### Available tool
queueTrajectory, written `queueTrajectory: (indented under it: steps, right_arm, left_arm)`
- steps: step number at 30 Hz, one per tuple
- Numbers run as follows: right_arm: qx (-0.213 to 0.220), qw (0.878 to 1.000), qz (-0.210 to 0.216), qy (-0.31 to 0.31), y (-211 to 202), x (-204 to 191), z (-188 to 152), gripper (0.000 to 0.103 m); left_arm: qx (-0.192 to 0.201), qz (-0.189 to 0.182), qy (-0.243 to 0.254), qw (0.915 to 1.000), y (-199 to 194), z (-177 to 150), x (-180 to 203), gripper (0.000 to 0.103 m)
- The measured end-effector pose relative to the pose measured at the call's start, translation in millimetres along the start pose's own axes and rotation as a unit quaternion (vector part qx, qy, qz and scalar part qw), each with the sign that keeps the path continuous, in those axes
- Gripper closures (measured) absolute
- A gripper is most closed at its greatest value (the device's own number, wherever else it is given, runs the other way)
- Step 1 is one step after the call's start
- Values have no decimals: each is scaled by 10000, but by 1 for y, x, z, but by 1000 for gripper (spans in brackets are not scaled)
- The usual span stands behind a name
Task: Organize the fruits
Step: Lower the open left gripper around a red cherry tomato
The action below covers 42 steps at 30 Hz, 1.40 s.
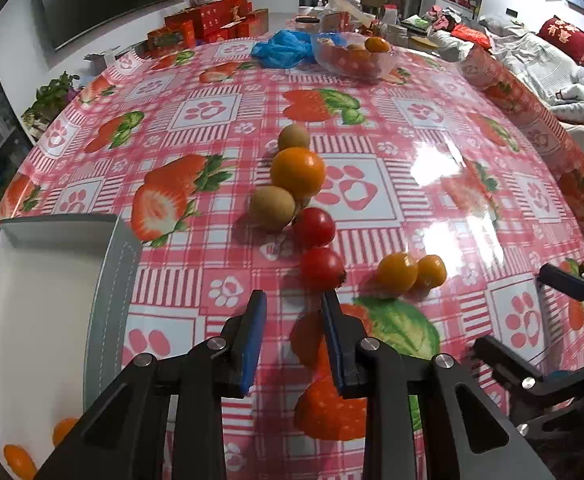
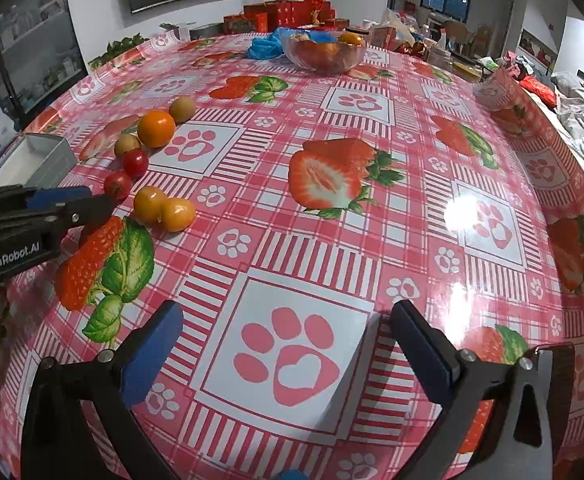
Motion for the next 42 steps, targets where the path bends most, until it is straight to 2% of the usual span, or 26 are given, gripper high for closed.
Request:
queueTrajectory:
  steps: [4,5,6,7,8,9,12,18,19,20,22,27,30,36,42]
  right_arm:
    - [72,10000,22,-15,-1,0,-1,0]
    - [74,10000,21,-15,-1,0,-1,0]
    - [75,10000,23,-18,-1,0,-1,0]
    - [84,10000,24,-18,-1,0,-1,0]
    - [91,10000,24,-16,-1,0,-2,0]
    - [97,9999,27,-15,-1,0,-2,0]
    - [101,9999,29,-15,-1,0,-2,0]
    - [105,9999,29,-12,-1,0,-2,0]
    - [105,9999,29,-12,-1,0,-2,0]
    - [106,9999,29,-11,-1,0,-2,0]
    - [106,9999,30,-12,-1,0,-3,0]
    - [108,9999,30,-11,-1,0,-3,0]
    - [108,9999,31,-12,-1,0,-3,0]
    - [110,9999,32,-11,-1,0,-3,0]
    - [112,9999,33,-9,-1,0,-3,0]
  left_arm:
    - [36,-62,114,9999,2,3,6,73]
    - [35,-59,131,9999,3,4,8,66]
    - [38,-51,138,9999,3,4,8,53]
    - [101,3,129,9999,2,4,9,25]
    - [264,113,120,9995,-2,5,9,20]
    - [415,147,123,9990,-6,5,8,20]
    - [307,97,72,9995,-4,9,7,20]
    - [337,79,-62,9994,-1,16,5,20]
    - [342,75,-81,9994,-1,17,5,22]
    - [351,43,-99,9993,-1,18,4,28]
    - [340,18,-173,9993,-2,19,2,31]
    - [400,118,-468,9980,-9,16,-15,31]
    - [340,1,-611,9976,-6,15,-20,31]
    - [184,6,-218,9996,5,11,7,31]
    - [93,60,-312,9995,15,14,9,31]
Point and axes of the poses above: each gripper's, at about its wrist camera, not at the fingertips, and y roughly the way its jaws point, x to its right, z to its top, the point moved 2 cm from there along y, roughly the way its jaws point, and after that the axes turned 11 degrees about -z, right-handed, at the moved point
